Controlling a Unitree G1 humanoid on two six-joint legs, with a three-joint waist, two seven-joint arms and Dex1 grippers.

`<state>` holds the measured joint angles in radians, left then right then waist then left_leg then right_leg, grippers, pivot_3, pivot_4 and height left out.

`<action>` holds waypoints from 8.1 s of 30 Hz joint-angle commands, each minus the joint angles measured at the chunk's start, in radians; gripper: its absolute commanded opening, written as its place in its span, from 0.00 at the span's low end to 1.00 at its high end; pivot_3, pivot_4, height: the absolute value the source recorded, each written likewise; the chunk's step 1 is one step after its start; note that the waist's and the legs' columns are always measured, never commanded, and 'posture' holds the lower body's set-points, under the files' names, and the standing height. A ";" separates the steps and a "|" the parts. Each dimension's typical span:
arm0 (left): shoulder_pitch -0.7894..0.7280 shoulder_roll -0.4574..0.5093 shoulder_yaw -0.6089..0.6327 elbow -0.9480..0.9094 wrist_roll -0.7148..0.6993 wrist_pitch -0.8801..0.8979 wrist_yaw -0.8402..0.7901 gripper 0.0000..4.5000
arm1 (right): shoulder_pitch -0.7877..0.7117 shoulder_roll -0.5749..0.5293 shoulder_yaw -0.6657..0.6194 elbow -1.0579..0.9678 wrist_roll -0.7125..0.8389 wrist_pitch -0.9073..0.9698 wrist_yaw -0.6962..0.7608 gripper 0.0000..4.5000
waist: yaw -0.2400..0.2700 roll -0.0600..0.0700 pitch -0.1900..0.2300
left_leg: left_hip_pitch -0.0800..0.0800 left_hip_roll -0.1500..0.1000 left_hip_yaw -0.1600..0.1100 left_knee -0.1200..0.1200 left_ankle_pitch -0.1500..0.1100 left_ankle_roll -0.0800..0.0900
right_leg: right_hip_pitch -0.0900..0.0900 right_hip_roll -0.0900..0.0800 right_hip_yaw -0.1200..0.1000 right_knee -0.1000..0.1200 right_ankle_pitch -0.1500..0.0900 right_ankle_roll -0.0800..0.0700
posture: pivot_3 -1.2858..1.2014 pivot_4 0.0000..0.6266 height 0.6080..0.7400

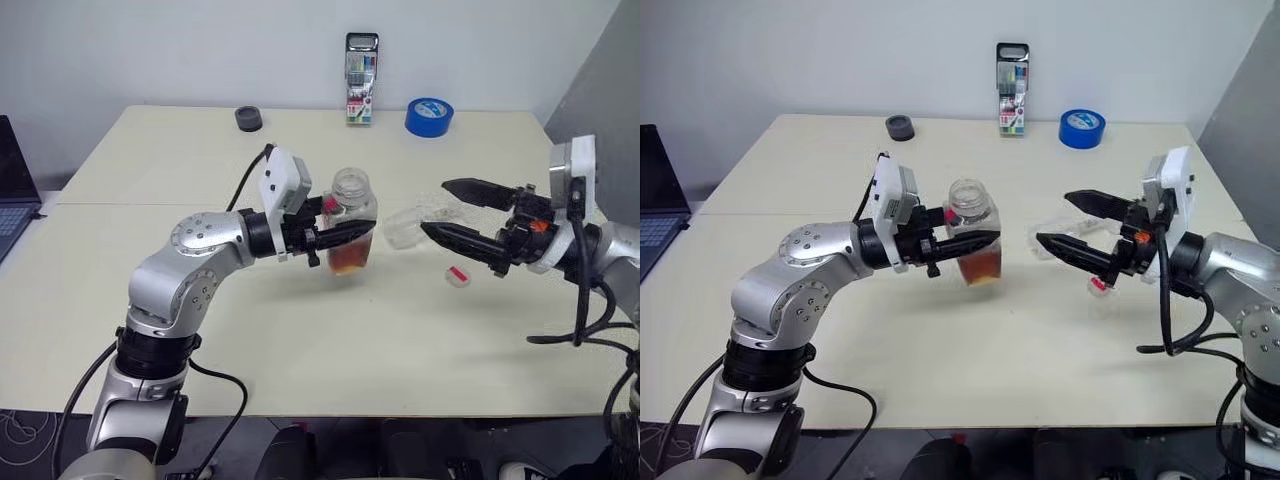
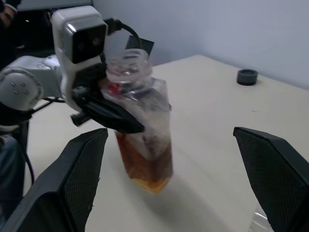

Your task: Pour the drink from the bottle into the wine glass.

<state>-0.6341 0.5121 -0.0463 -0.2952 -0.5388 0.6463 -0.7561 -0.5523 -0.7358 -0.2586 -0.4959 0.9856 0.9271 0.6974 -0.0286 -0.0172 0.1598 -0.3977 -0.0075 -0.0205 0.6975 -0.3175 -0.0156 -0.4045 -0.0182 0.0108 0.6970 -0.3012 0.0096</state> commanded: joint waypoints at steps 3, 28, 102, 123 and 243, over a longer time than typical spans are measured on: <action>-0.031 0.009 0.076 0.032 0.123 -0.032 0.176 0.42 | -0.075 0.014 0.048 -0.013 0.026 -0.024 0.006 0.99 | 0.000 0.000 0.000 | 0.000 0.000 0.000 0.000 0.000 0.000 | 0.000 0.000 0.000 0.000 0.000 0.000 | 0.52 0.24 1.00; 0.081 -0.165 0.289 0.407 0.282 -0.380 0.511 0.42 | -0.141 0.104 0.166 0.050 -0.109 -0.142 0.009 0.99 | 0.004 -0.001 0.000 | -0.001 0.000 0.000 0.000 0.002 -0.003 | -0.001 -0.001 -0.001 0.000 0.000 0.000 | 0.52 0.24 1.00; 0.520 0.146 0.210 -0.456 -0.231 0.168 0.222 1.00 | -0.451 0.050 0.736 1.559 -1.682 -1.506 -0.511 1.00 | -0.004 -0.001 0.000 | 0.005 0.001 0.007 -0.001 0.002 -0.004 | 0.001 0.000 0.005 0.001 0.000 0.000 | 0.52 0.24 1.00; 0.500 0.147 0.215 -0.442 -0.240 0.163 0.249 1.00 | -0.580 0.161 0.825 1.775 -1.769 -1.423 -0.654 0.71 | -0.005 -0.001 0.000 | 0.005 0.001 0.007 -0.001 0.003 -0.004 | 0.001 0.000 0.005 0.002 0.000 0.000 | 0.52 0.24 1.00; 0.479 -0.034 0.332 0.156 0.170 -0.333 0.367 1.00 | 0.056 0.114 0.196 -0.044 -0.169 -0.160 0.086 0.99 | 0.003 0.002 0.001 | 0.003 0.001 0.001 -0.002 -0.001 0.001 | 0.001 0.000 -0.001 0.000 0.000 -0.001 | 0.52 0.24 1.00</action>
<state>-0.1348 0.4614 0.2832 -0.1433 -0.3786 0.3436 -0.3712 -0.4927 -0.6197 -0.0289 -0.5043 0.7988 0.7732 0.7956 -0.0258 -0.0155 0.1605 -0.3950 -0.0065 -0.0197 0.6956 -0.3180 -0.0146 -0.4036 -0.0186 0.0100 0.6970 -0.3007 0.0089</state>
